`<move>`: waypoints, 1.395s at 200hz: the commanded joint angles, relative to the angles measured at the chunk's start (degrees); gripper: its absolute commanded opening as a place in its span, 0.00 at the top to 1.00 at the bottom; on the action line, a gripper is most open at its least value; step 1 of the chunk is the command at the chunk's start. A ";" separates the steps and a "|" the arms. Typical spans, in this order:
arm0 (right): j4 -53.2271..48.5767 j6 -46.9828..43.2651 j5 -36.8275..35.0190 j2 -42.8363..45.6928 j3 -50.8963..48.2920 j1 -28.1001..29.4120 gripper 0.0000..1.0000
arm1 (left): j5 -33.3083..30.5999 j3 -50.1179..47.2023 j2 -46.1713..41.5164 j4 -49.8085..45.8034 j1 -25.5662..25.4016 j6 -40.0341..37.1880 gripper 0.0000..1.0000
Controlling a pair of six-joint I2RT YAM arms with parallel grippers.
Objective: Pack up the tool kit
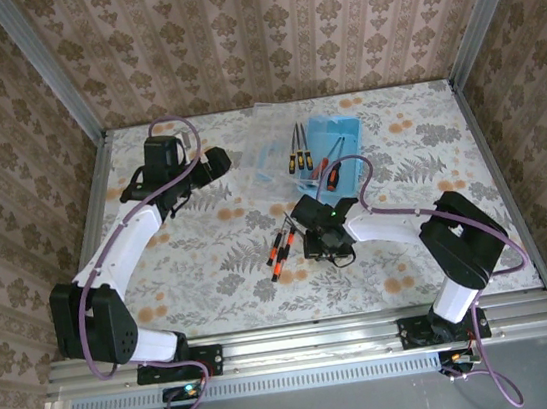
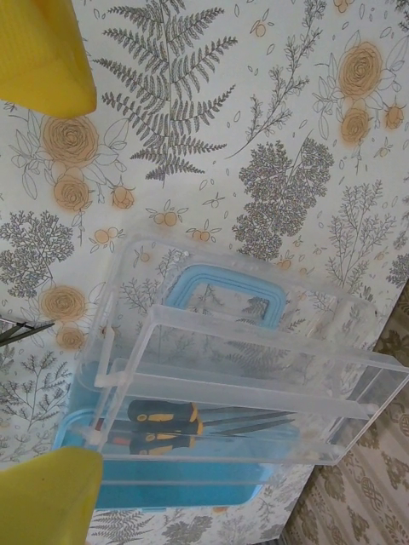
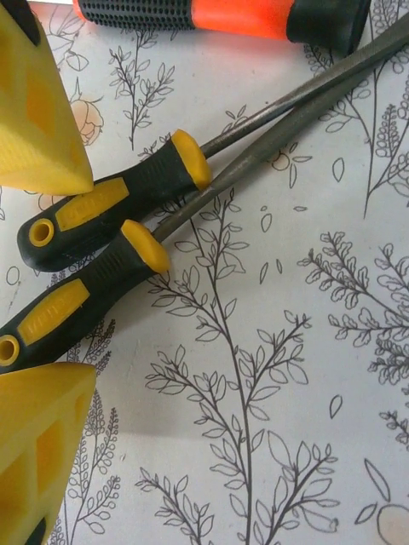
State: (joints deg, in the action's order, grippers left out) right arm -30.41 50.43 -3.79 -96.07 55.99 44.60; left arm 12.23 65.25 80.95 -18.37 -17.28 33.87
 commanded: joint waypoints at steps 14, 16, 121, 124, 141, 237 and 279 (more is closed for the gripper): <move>-3.13 -5.65 4.43 -0.75 2.63 -1.40 0.46 | -0.45 0.06 0.57 -0.09 -0.58 -0.82 0.00; -3.15 -5.91 4.43 -0.60 2.57 -1.43 0.46 | -0.45 0.14 0.60 -0.09 -0.57 -0.82 0.00; -13.18 -25.64 -1.64 0.15 7.77 -2.81 0.66 | -0.95 0.71 1.75 -0.95 -2.66 -1.87 0.00; -13.18 -26.07 -1.18 0.04 7.64 -2.84 0.66 | -1.05 0.67 1.76 -0.94 -2.67 -1.87 0.00; -13.72 -27.19 -1.17 -0.30 7.20 -2.86 0.66 | -1.41 0.84 1.76 -1.17 -2.76 -2.18 0.00; -8.64 -27.57 5.46 -3.46 3.45 -2.14 0.58 | -2.01 1.09 2.20 -1.42 -2.78 -2.67 0.00; -7.17 -26.87 3.96 -4.78 2.56 -1.90 0.60 | -2.12 1.19 2.23 -1.58 -2.85 -2.72 0.00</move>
State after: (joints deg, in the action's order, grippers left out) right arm -38.92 23.73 0.56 -99.50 59.53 42.26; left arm 10.66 65.25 82.67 -18.90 -19.90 32.56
